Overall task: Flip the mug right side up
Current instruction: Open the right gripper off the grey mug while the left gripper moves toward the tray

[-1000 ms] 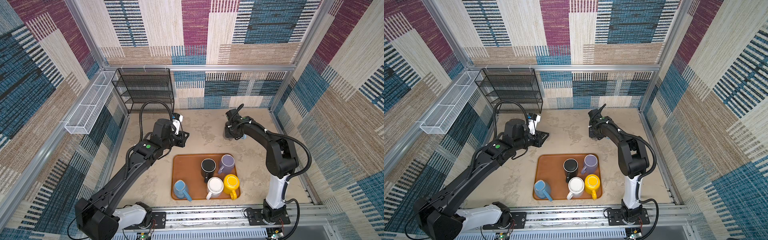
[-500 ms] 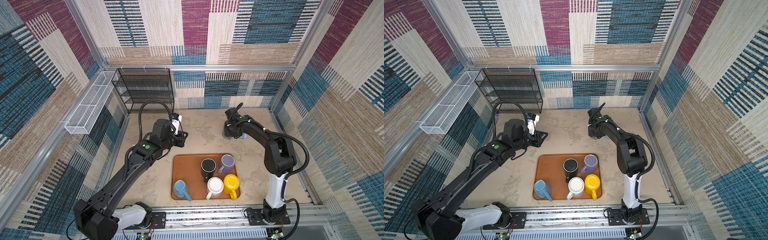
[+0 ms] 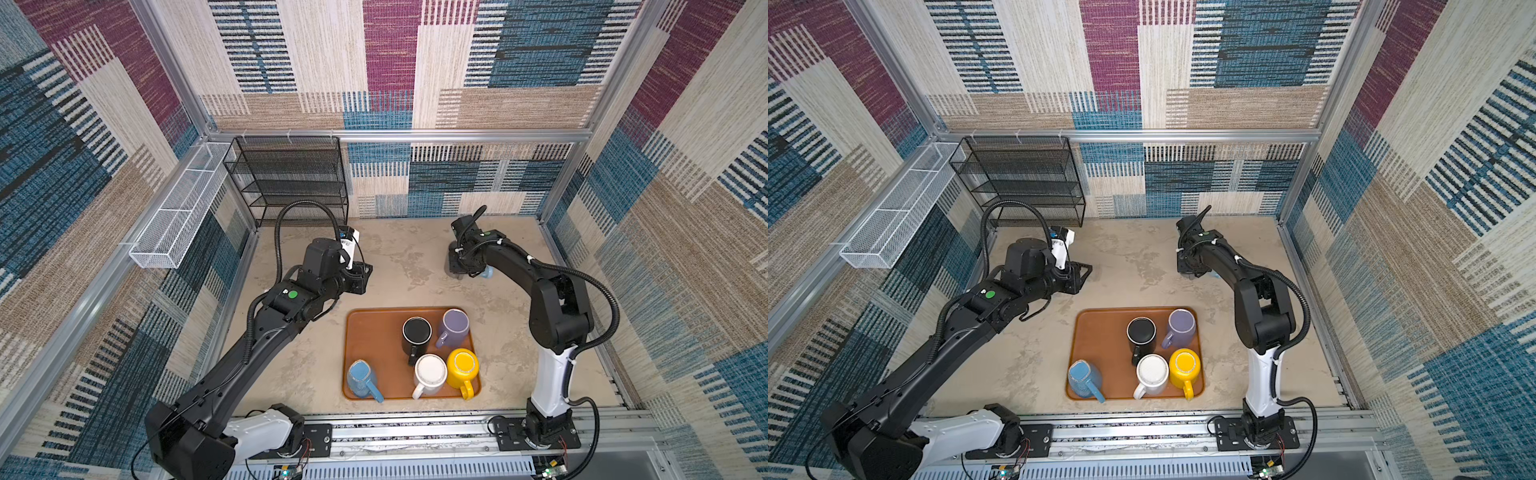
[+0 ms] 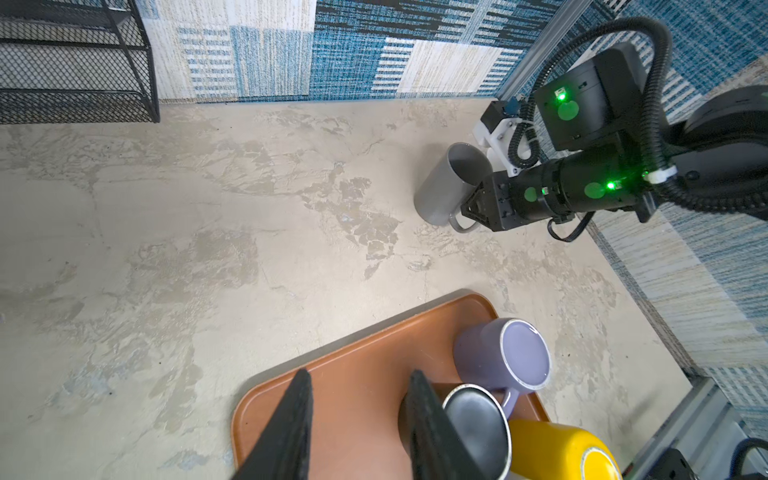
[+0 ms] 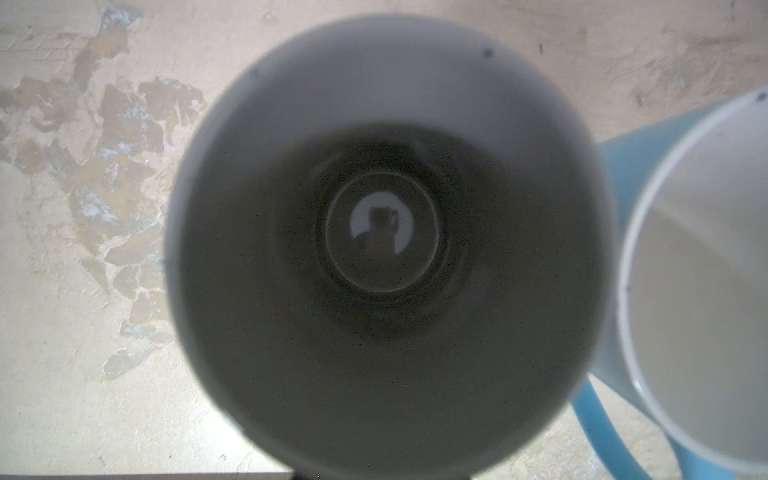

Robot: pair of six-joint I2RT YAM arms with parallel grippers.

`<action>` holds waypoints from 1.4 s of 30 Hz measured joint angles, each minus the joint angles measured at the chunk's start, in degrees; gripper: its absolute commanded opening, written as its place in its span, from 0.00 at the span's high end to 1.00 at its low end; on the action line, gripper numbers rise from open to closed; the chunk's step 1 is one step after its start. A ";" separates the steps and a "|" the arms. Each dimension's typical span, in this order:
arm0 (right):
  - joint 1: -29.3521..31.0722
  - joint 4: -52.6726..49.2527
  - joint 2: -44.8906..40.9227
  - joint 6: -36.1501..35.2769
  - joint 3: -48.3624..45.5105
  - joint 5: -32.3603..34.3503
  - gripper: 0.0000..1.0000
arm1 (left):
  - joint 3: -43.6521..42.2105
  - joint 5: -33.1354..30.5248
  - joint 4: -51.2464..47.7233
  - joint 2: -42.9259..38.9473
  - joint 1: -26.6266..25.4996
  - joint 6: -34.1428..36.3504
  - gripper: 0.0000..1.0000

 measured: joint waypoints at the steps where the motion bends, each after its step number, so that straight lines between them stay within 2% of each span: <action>1: 0.00 0.02 -0.09 0.00 0.00 -0.04 0.74 | 0.00 -0.46 -0.09 -0.17 0.00 0.00 0.64; 11: -0.04 0.33 -0.81 0.00 0.00 -0.09 0.59 | 0.74 -2.05 -1.79 0.17 0.00 -0.02 0.61; 14: -0.04 0.37 -1.55 0.02 -0.11 -0.11 0.46 | 1.44 -2.23 -2.36 0.72 0.00 -0.02 0.61; 17: -0.04 0.37 -2.60 -0.22 -0.11 -1.03 0.41 | 2.01 -2.23 -3.08 1.31 0.00 0.00 0.61; 21: -0.04 0.33 -4.83 -0.28 0.00 -1.64 0.27 | 2.19 -2.23 -3.67 1.64 0.00 0.00 0.61; 27: -0.04 0.31 -8.55 -0.79 1.36 -3.06 0.13 | 2.95 -3.06 -5.51 1.68 0.00 0.00 0.61; 32: -0.04 1.07 -12.37 -2.16 1.38 -5.90 0.10 | 3.48 -3.63 -8.55 0.83 0.00 -0.02 0.61; 42: -0.04 10.32 -18.99 -3.61 -5.55 -13.62 0.08 | 0.52 -3.41 -14.32 -2.91 -0.07 -1.66 0.61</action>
